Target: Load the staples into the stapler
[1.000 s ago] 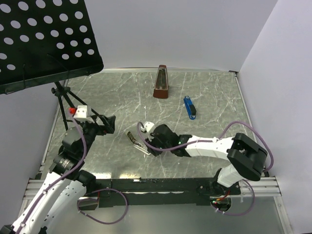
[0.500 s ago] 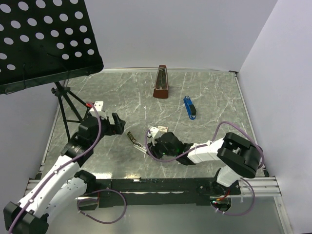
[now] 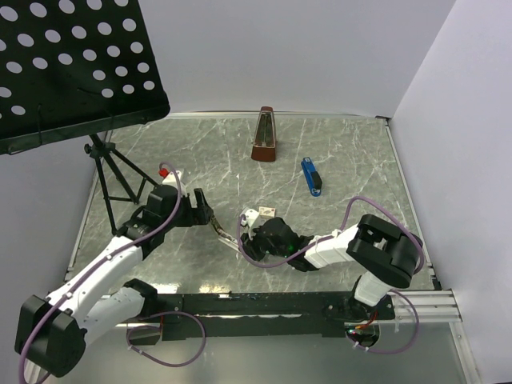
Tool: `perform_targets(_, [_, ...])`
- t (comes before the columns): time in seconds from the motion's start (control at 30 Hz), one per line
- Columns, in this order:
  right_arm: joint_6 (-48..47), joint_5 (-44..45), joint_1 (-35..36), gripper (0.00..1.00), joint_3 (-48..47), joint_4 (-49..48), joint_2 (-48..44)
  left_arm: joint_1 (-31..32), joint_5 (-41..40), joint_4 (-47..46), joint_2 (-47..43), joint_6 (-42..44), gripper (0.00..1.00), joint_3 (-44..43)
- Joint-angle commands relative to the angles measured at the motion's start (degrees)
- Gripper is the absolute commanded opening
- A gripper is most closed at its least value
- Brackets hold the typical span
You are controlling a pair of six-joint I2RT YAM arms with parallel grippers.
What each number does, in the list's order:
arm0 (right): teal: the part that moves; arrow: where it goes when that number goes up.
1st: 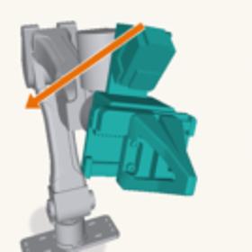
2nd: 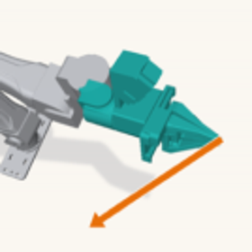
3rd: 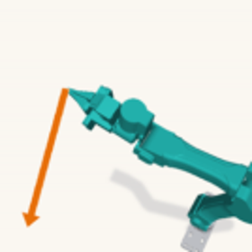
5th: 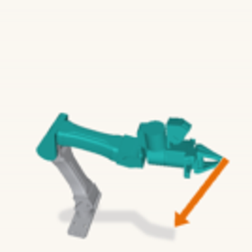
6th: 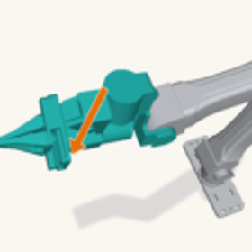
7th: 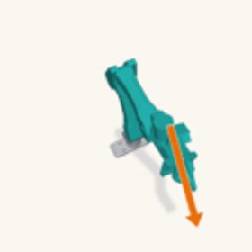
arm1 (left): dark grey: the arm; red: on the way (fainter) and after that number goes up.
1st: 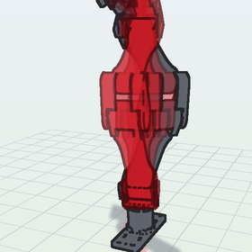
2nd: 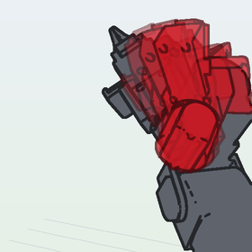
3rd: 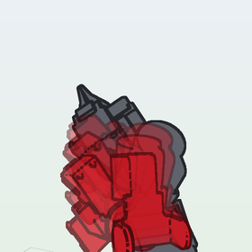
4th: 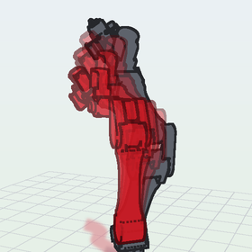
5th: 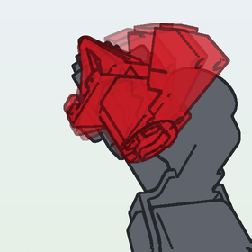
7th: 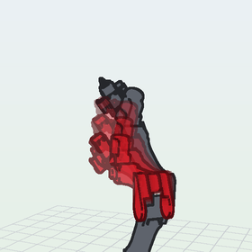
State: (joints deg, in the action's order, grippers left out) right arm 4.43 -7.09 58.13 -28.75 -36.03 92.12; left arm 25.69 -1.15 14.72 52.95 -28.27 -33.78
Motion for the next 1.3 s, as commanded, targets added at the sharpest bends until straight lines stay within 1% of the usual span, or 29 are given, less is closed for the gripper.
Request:
perform_targets(0.0, [-1.0,-0.6,0.3,0.21,-0.3,-3.1,0.6,0.5,1.3,-2.0,0.7,-2.0,0.89,-2.8])
perform_targets(0.13, [-1.3,-0.2,0.4,0.18,-0.4,-2.7,0.6,2.5,1.3,-3.9,2.5,-3.0,0.8,-2.5])
perform_targets(0.17, [-1.4,-0.2,0.4,0.18,-0.4,-2.7,0.3,3.5,-0.2,-4.2,3.6,-3.2,0.79,-2.4])
perform_targets(0.23, [-1.6,0.2,0.4,0.17,-0.3,-2.6,0.3,4.5,-0.9,-4.4,4.4,-3.7,0.74,-2.4])
perform_targets(0.27, [-1.6,0.3,0.5,0.17,-0.4,-2.5,0.3,5.8,-1.2,-4.6,5.2,-3.9,0.7,-2.3])
perform_targets(0.3, [-1.6,0.6,0.4,0.16,-0.4,-2.3,0.3,6.3,-1.7,-4.7,5.4,-3.9,0.64,-2.4])
perform_targets(0.37, [-1.6,0.7,0.5,0.15,-0.4,-2.5,0.4,8.1,-4.0,-4.3,5.8,-3.7,0.57,-2.5])
perform_targets(0.4, [-1.5,0.7,0.5,0.15,-0.4,-2.5,0.4,8.7,-4.8,-4.0,5.8,-3.5,0.51,-2.9])
perform_targets(0.53, [-1.5,0.7,0.5,0.15,-0.6,-2.5,0.5,10.9,-7.0,-3.0,5.3,-3.2,0.45,-3.1])
perform_targets(0.67, [-1.4,1.2,0.6,0.15,-0.5,-2.6,0.7,14.9,-8.0,-3.1,5.2,-3.9,0.41,-2.9])
perform_targets(0.7, [-1.4,1.3,0.6,0.15,-0.4,-2.6,0.7,15.7,-8.4,-3.1,5.2,-4.2,0.39,-2.8])
perform_targets(0.87, [-0.8,1.9,0.6,0.14,-0.1,-3.2,0.6,21.4,-9.7,-2.9,5.8,-7.0,0.38,-2.3])
perform_targets(1.07, [0.1,1.6,0.6,0.15,0.2,-4.0,0.5,28.4,-12.7,-2.8,7.7,-10.6,0.44,-2.0])
perform_targets(1.17, [0.4,2.0,0.6,0.15,0.4,-4.2,0.3,31.2,-13.4,-3.6,8.8,-12.0,0.47,-1.8])
perform_targets(1.2, [0.7,1.9,0.6,0.15,0.4,-4.2,0.2,31.7,-13.5,-3.9,9.2,-12.2,0.49,-2.0])
perform_targets(1.27, [0.9,1.6,0.5,0.15,0.5,-4.3,0.1,33.5,-15.0,-3.8,10.5,-12.3,0.51,-2.6])
